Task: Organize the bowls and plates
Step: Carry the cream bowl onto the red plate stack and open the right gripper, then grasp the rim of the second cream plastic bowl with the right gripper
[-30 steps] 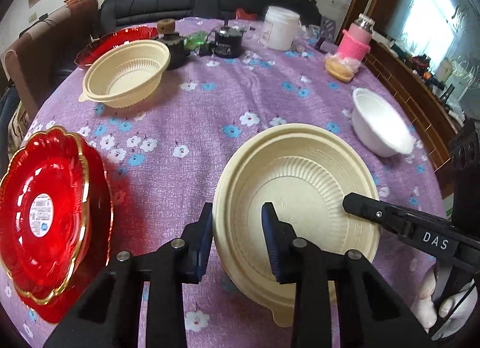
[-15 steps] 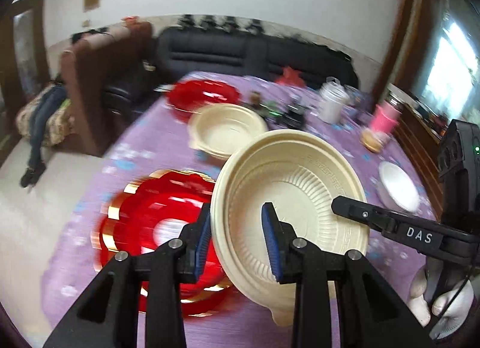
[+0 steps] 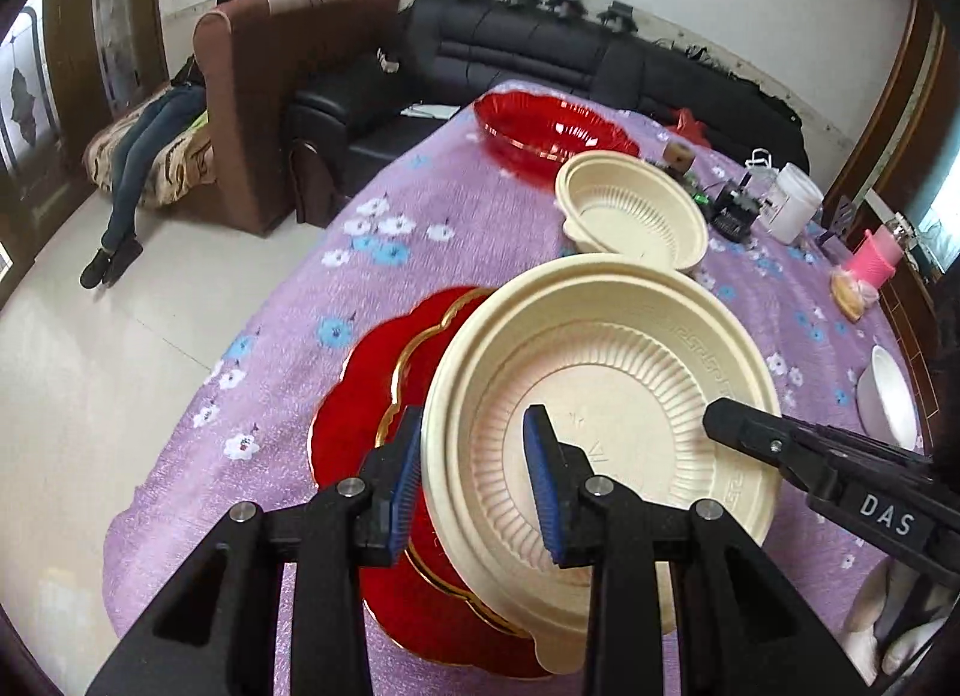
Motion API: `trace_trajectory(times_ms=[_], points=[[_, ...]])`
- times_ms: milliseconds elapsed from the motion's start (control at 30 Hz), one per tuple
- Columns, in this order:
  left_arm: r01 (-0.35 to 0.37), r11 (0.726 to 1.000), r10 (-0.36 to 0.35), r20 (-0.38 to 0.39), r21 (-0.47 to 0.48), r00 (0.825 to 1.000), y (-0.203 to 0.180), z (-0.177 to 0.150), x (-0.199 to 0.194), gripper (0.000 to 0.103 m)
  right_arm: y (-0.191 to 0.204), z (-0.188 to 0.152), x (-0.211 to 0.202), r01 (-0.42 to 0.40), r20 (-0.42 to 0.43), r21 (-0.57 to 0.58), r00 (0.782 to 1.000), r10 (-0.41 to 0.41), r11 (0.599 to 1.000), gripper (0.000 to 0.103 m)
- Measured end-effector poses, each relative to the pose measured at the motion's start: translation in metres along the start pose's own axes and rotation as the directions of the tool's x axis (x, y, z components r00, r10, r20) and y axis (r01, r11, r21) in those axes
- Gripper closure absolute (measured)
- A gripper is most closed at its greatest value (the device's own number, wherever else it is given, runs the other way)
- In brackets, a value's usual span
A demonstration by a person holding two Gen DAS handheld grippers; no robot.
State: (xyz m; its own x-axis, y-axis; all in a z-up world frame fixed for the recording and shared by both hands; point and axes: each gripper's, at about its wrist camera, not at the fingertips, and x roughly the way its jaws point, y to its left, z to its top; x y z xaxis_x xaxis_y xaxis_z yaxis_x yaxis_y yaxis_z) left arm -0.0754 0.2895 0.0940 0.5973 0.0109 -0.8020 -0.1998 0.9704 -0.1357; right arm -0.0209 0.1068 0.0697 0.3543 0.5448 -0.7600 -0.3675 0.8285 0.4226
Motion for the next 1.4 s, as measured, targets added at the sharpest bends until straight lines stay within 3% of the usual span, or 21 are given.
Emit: trace_trajectory(times_ms=[167, 233, 400, 600, 667, 800, 967, 1100, 1267, 1400], points=[[-0.015, 1.000, 0.015, 0.014, 0.001, 1.000, -0.001, 0.001, 0.000, 0.064, 0.000, 0.000, 0.005, 0.011, -0.009, -0.006, 1.000, -0.011, 1.000, 0.090], [-0.032, 0.999, 0.032, 0.025, 0.006, 0.999, 0.000, 0.002, -0.002, 0.050, 0.002, 0.000, 0.007, 0.023, -0.010, -0.012, 1.000, -0.023, 1.000, 0.089], [-0.062, 0.998, 0.062, 0.065, 0.008, 0.996, 0.002, 0.002, -0.015, 0.035, 0.005, -0.003, 0.009, 0.055, 0.014, -0.044, 0.998, -0.055, 0.998, 0.087], [-0.073, 0.997, 0.073, 0.128, -0.001, 0.989, 0.007, 0.000, -0.036, 0.034, 0.009, -0.005, 0.002, 0.080, 0.081, -0.074, 0.994, -0.074, 0.994, 0.083], [-0.067, 0.998, 0.066, 0.145, -0.002, 0.987, 0.007, -0.002, -0.043, 0.033, 0.007, -0.004, 0.000, 0.063, 0.086, -0.066, 0.995, -0.057, 0.996, 0.075], [-0.063, 0.998, 0.064, 0.190, -0.008, 0.980, 0.004, -0.005, -0.057, 0.033, 0.006, -0.005, -0.004, 0.056, 0.109, -0.064, 0.993, -0.049, 0.996, 0.068], [-0.023, 1.000, 0.025, 0.246, -0.013, 0.969, -0.003, -0.007, -0.080, 0.032, 0.004, -0.008, -0.020, 0.013, 0.171, -0.054, 0.985, -0.003, 0.998, 0.065], [0.004, 1.000, -0.005, 0.286, 0.005, 0.958, -0.015, -0.009, -0.101, 0.025, -0.002, -0.009, -0.045, -0.006, 0.230, -0.041, 0.973, 0.015, 0.999, 0.064], [0.078, 0.995, -0.092, 0.323, 0.056, 0.942, -0.037, -0.008, -0.124, 0.019, -0.021, -0.016, -0.075, 0.039, 0.275, -0.038, 0.961, -0.027, 0.999, 0.053], [0.124, 0.989, -0.144, 0.300, 0.084, 0.943, -0.050, -0.005, -0.129, 0.019, -0.048, -0.021, -0.085, 0.085, 0.267, -0.002, 0.960, -0.081, 0.996, 0.053]])
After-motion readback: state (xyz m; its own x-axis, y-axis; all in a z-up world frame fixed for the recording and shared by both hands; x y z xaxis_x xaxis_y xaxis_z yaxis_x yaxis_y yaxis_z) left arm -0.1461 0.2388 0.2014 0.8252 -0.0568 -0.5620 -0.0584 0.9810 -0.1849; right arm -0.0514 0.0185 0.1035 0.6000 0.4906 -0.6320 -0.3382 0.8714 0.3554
